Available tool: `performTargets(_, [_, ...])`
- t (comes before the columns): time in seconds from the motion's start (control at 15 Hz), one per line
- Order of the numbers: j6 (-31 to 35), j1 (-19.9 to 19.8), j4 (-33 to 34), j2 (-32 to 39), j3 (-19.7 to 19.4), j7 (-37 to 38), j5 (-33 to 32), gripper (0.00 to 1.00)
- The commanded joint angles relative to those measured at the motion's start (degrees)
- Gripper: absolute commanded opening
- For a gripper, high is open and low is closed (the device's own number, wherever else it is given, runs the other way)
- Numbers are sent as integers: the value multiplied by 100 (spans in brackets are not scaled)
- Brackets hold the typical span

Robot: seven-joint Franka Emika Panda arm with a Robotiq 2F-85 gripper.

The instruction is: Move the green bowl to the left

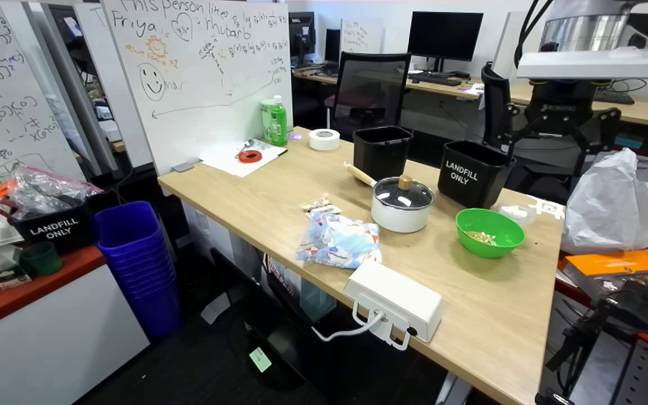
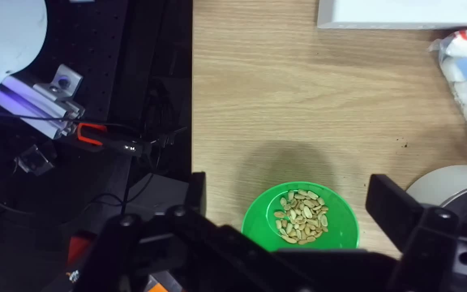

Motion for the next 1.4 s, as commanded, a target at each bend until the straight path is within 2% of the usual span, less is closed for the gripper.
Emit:
performTargets(0.0, [98, -19, -48, 96, -79, 105, 66, 100])
performTargets(0.53, [246, -52, -75, 258, -118, 415, 135, 100])
performTargets(0.73, [569, -169, -162, 508, -142, 1084, 161, 100])
performTargets(1.07, [620, -255, -138, 1322, -402, 2288, 208, 100])
performTargets(1.13, [566, -228, -100, 1491, -469, 2399, 229, 100])
performTargets(1.2, [514, -154, -200, 1233, -498, 2142, 124, 100])
performTargets(1.33, [536, -138, -157, 1479, -552, 2321, 127, 100])
